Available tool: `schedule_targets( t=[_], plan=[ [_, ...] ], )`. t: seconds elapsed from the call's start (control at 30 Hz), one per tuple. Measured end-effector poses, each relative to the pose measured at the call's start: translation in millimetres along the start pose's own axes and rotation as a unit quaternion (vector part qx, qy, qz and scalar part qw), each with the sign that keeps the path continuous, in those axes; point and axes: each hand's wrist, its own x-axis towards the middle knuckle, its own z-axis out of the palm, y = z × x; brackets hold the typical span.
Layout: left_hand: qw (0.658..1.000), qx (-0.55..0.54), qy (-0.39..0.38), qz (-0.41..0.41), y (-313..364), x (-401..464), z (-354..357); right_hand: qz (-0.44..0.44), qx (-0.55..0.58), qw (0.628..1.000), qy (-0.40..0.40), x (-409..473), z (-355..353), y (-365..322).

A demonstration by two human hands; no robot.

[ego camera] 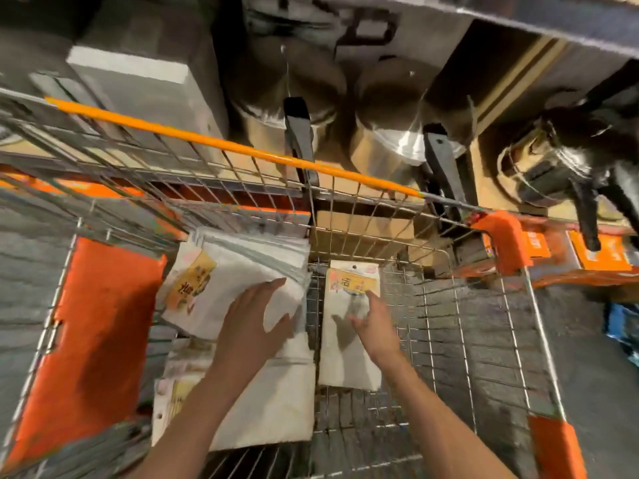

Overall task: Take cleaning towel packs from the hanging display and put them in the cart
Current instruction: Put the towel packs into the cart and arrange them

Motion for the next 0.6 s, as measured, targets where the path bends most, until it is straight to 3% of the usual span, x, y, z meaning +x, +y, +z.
schedule_targets(
  t=[0.2,0.37,0.6],
  plan=[
    [1.000,0.011,0.005,0.007,-33,2,10,0.048,0.054,0.997,0.033,39,20,22],
    [0.999,0.014,0.019,0.028,-33,9,-7,0.052,0.023,0.998,0.033,57,33,38],
    [0.998,0.041,0.021,0.049,-27,13,-9,0.053,0.020,0.994,0.096,62,44,26]
  ],
)
